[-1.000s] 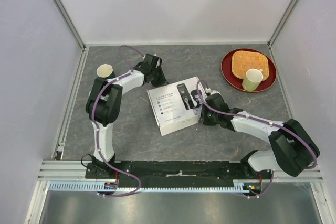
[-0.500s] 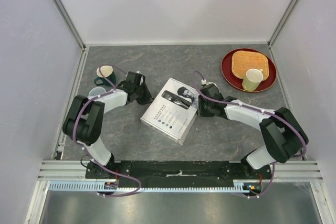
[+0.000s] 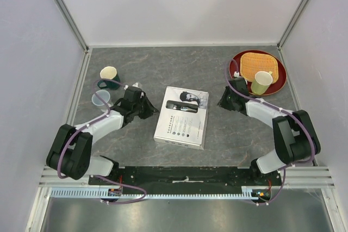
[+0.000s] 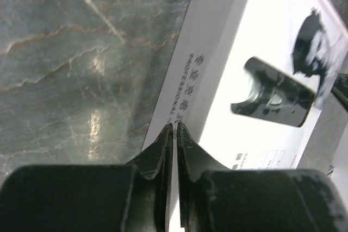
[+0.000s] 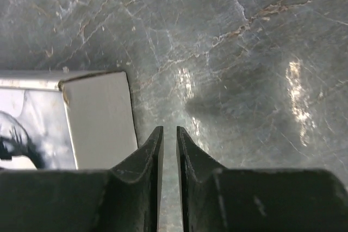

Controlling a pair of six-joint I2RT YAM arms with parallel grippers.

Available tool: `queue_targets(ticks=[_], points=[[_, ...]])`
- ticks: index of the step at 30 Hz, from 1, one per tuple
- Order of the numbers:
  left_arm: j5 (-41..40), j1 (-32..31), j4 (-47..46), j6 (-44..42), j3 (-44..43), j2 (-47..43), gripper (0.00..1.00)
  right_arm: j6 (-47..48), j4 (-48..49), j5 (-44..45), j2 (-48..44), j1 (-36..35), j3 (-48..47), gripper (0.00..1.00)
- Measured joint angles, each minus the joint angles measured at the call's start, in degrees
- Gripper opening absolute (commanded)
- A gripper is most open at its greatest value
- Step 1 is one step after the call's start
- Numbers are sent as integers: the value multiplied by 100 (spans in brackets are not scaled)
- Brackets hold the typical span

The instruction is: Sort the hair-cutting tools

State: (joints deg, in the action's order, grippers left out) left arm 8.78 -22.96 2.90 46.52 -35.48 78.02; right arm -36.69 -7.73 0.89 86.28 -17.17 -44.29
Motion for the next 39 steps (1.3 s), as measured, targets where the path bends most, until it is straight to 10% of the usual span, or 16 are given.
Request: queue_targets(ticks=[25,39], points=[[955,297,-990,-74,-684,1945,13,-533,1838,-1526,1768,162,-527,0],[-140,122,-31,-76,-678,876,17,-326,-142,-673,-127,-20,-492,5]])
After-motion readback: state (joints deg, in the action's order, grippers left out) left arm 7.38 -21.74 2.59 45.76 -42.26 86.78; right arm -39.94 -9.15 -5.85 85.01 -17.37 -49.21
